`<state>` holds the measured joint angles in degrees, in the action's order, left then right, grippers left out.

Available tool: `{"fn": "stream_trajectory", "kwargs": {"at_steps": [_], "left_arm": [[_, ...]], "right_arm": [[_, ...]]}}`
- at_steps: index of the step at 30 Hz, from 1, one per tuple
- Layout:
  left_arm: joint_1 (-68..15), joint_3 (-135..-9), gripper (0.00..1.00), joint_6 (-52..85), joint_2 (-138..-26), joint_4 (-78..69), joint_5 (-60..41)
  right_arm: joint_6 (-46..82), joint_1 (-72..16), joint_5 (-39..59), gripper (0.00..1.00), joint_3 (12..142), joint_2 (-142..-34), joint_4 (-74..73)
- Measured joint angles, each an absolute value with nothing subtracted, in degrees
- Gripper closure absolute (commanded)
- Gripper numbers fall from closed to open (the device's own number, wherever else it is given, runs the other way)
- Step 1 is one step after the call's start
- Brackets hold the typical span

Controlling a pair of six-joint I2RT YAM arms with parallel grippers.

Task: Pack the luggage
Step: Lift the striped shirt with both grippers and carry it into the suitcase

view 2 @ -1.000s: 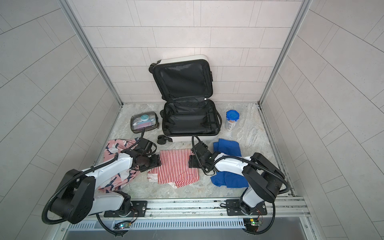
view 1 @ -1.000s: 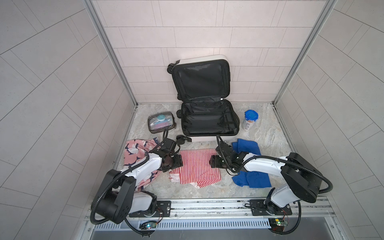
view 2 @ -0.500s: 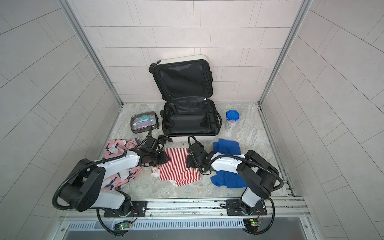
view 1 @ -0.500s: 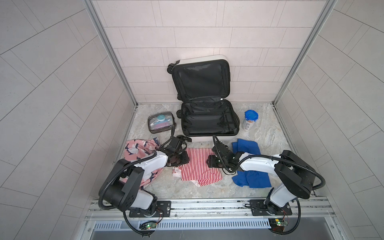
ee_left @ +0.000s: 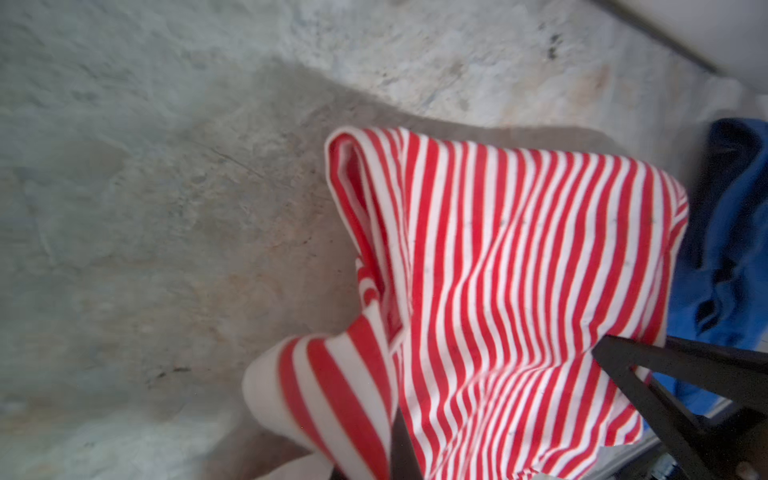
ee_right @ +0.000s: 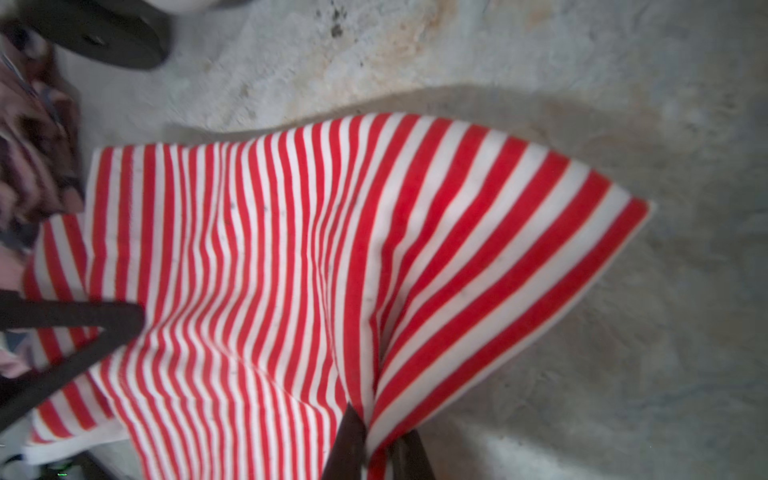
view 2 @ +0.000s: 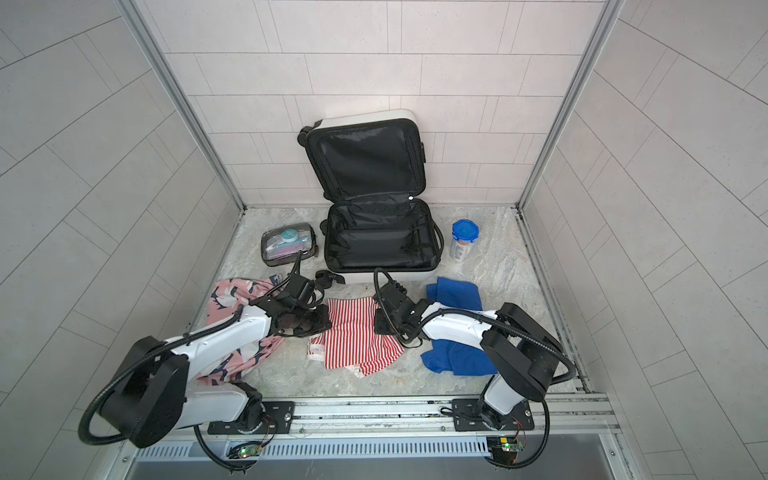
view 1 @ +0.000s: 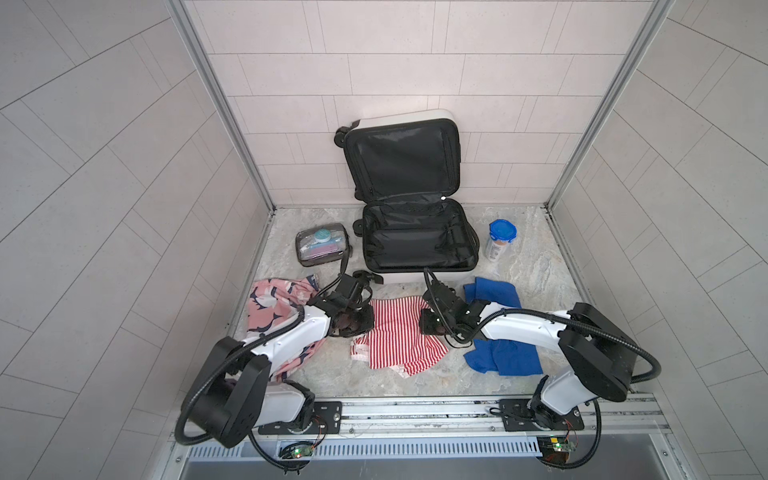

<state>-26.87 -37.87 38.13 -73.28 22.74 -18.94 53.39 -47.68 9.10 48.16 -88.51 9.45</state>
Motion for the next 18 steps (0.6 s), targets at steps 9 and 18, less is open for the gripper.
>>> {"fn": "stream_trajectory", "kwargs": {"at_steps": [9, 18], "left_arm": [[-26.9, -50.5, 1.0, 38.0, -68.6, 30.5, -19.2], [-26.9, -70.3, 1.0, 35.8, -73.4, 35.6, -15.9]], "right_arm": [[51.7, -47.7, 9.0, 1.0, 59.2, -83.5, 17.9], [48.0, -42.2, 11.2, 1.0, 75.4, -83.5, 26.1]]}}
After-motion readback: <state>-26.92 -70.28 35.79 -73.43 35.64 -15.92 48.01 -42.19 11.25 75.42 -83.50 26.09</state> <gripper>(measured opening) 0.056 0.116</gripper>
